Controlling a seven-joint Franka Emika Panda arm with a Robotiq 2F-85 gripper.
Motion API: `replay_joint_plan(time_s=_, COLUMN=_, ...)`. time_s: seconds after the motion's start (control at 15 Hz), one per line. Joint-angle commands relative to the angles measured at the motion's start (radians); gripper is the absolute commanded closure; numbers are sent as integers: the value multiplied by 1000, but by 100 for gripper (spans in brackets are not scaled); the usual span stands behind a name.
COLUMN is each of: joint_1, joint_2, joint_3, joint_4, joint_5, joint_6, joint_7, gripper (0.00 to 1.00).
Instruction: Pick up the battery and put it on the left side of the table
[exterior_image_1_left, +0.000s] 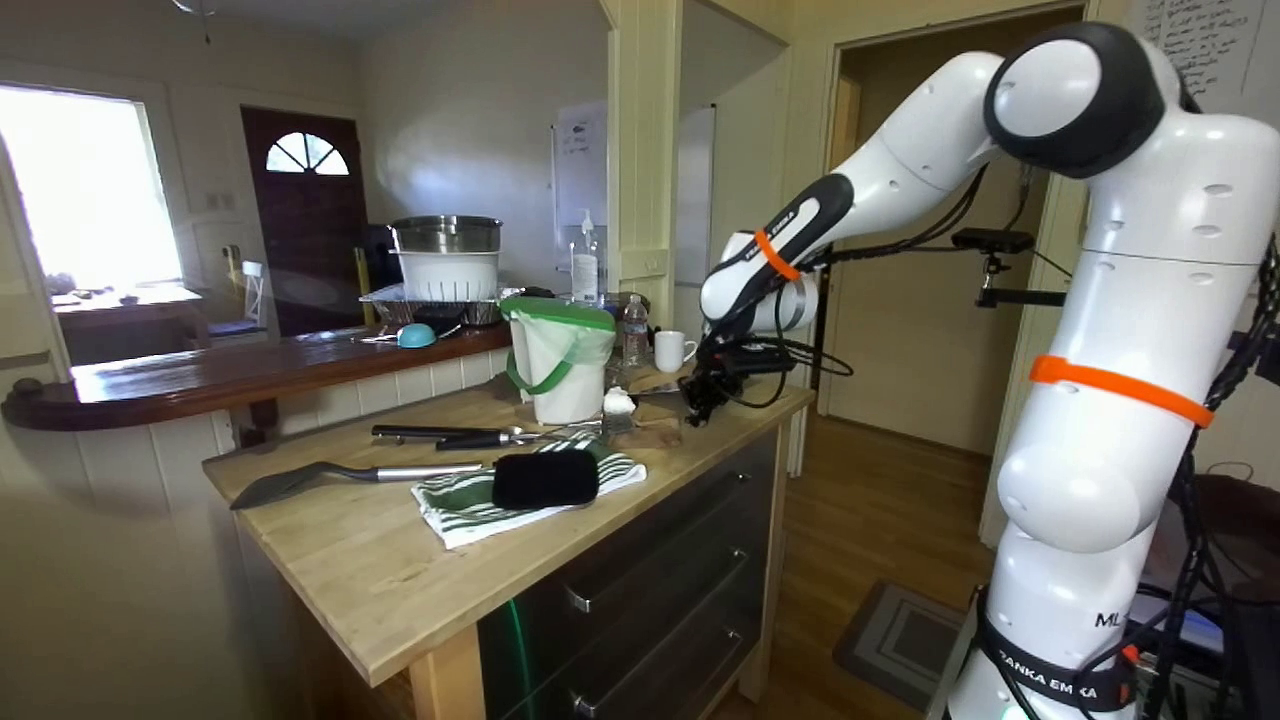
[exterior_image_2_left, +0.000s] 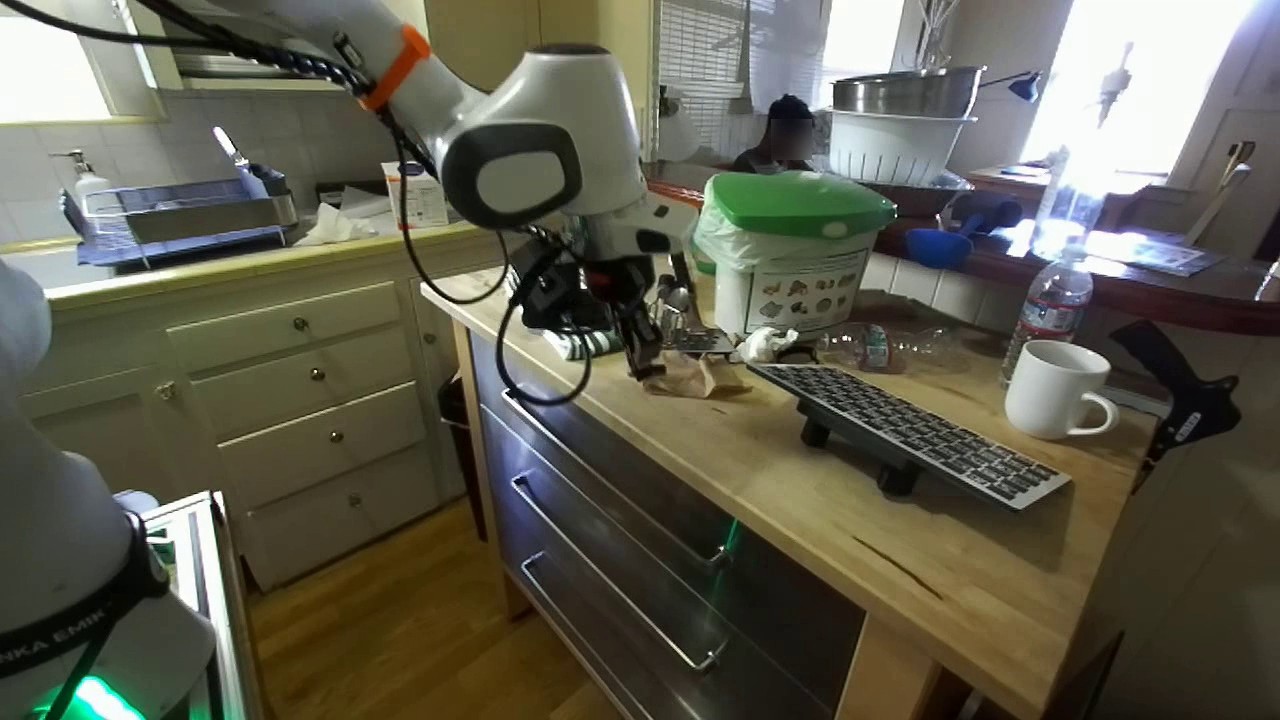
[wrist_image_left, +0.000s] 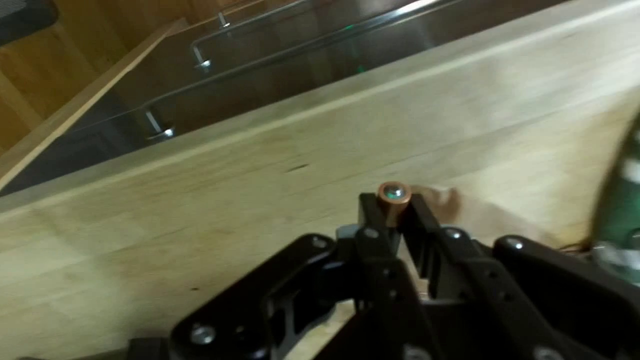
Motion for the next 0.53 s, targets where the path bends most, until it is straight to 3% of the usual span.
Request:
replay_joint_plan(time_s=0.0, joint_1=76, joint_2=-227, joint_3=18, joint_4=-25, joint_5=97, joint_6=-281, joint_7=-117, gripper=96)
replay_joint_plan(time_s=0.2, joint_1=152, joint_2=-311, joint_3=35, joint_4=38, joint_5=118, joint_6=-478, joint_7=-170, gripper=96)
replay_joint_plan(time_s=0.47, joint_1=270, joint_2=-265, joint_3=70, joint_4=147, joint_5=182, joint_6=-499, joint_7=-261, gripper=96)
